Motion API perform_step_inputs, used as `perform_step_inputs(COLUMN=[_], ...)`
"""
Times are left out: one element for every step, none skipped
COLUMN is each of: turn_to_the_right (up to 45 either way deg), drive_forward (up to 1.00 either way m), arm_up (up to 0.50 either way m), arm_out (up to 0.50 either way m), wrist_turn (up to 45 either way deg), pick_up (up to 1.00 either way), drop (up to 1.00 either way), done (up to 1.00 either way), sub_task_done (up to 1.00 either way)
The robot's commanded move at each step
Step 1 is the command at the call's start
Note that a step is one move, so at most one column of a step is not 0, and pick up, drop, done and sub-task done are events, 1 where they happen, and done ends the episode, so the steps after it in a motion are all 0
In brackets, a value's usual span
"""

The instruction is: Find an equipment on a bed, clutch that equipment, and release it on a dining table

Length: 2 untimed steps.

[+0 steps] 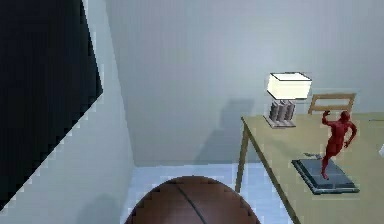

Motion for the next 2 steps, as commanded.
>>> perform_step_inputs(turn_to_the_right=[0.0, 45.0], drive_forward=[0.9, 0.0], arm_up=[0.0, 0.0], arm_out=[0.0, 0.0], wrist_turn=[0.0, 0.0], pick_up=[0.0, 0.0], drop=[0.0, 0.0], done=[0.0, 0.0], sub_task_done=[0.0, 0.0])
